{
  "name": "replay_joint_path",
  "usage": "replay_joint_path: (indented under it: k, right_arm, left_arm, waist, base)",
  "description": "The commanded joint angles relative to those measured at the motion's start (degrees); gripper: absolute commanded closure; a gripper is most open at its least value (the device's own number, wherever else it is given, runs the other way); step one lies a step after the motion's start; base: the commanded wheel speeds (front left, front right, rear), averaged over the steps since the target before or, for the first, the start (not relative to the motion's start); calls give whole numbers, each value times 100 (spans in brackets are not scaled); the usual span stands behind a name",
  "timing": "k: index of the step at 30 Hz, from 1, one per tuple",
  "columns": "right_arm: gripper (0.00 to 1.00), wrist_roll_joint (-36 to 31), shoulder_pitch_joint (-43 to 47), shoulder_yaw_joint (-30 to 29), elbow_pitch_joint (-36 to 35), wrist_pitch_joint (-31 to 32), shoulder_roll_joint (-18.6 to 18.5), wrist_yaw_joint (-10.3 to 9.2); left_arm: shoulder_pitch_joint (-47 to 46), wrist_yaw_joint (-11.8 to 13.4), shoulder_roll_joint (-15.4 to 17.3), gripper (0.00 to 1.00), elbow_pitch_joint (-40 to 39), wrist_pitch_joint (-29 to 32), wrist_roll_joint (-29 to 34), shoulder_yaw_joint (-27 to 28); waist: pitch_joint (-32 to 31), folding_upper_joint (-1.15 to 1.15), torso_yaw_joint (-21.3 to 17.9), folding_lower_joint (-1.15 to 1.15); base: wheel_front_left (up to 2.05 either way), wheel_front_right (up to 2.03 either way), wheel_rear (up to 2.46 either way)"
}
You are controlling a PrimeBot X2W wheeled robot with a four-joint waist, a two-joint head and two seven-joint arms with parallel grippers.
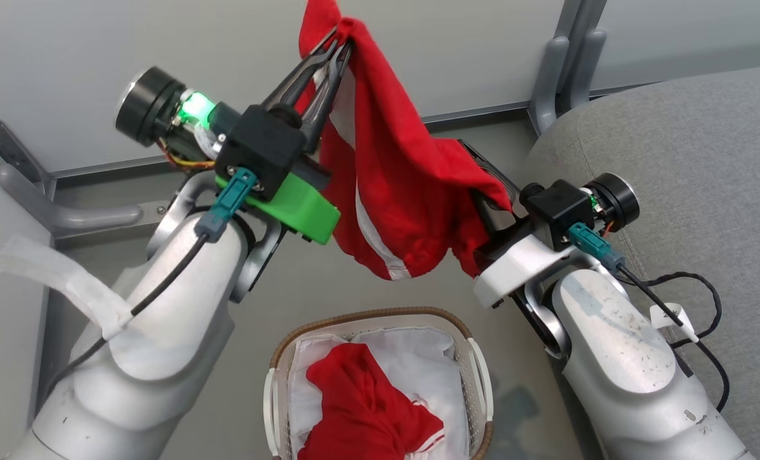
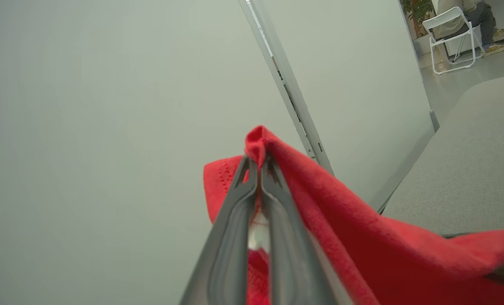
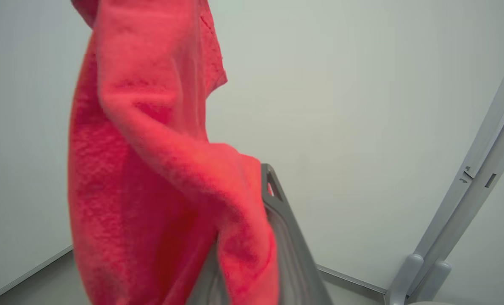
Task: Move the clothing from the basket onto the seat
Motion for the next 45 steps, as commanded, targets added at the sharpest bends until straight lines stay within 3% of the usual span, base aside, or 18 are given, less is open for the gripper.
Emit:
replay_joint_path:
  k: [1, 2, 3, 4, 5, 10, 16, 29, 35, 45]
  right_arm:
    - [100, 37, -58, -50, -39, -10, -20, -6]
    - [100, 46, -53, -65, -55, -11, -19, -6]
    - [100, 47, -43, -87, -69, -10, -19, -6]
    - [100, 42, -32, -112, -76, -10, -19, -6]
    - [100, 48, -15, -148, -80, -10, -19, -6]
    - [100, 37, 2, -259, -131, -11, -19, -6]
    - [100, -35, 40, -376, -174, -10, -19, -6]
    - [100, -128, 142, -579, -59, -11, -20, -6]
    - [100, -227, 101, -703, -52, -11, -21, -7]
    - [100, -456, 229, -1415, -102, -11, -13, -7]
  left_arm:
    - [206, 81, 3, 73, 97, -132, -77, 47]
    - [292, 117, -21, 56, 159, -219, -132, 74]
    - [408, 175, -53, 27, 244, -354, -180, 108]
    - [496, 220, -82, 5, 316, -451, -213, 129]
    - [621, 260, -108, 0, 410, -569, -247, 140]
    - [1159, 362, -279, 0, 801, -860, -419, 236]
    - [1814, 292, -483, 0, 945, -896, -558, 419]
    - [2670, 32, -784, 0, 896, -894, -203, 845]
    - [2754, -61, -812, 0, 898, -893, -55, 963]
    - [2590, -192, -756, 0, 988, -894, 212, 1017]
  waist:
    - [12, 0, -20, 0]
    - [14, 0, -27, 0]
    - [13, 0, -35, 0]
    - [12, 0, -40, 0]
    - [9, 0, -46, 0]
    - [17, 0, -68, 0]
    - [64, 0, -110, 0]
    - [107, 0, -364, 0]
    - [210, 0, -1015, 0]
    - [694, 0, -2529, 0]
  base:
    - [0, 0, 0]
    - [0, 0, 0]
    - [0, 0, 0]
    - [0, 0, 0]
    - [0, 0, 0]
    - [0, 0, 0]
    - [0, 0, 0]
    - [0, 0, 0]
    - [0, 0, 0]
    - [0, 0, 0]
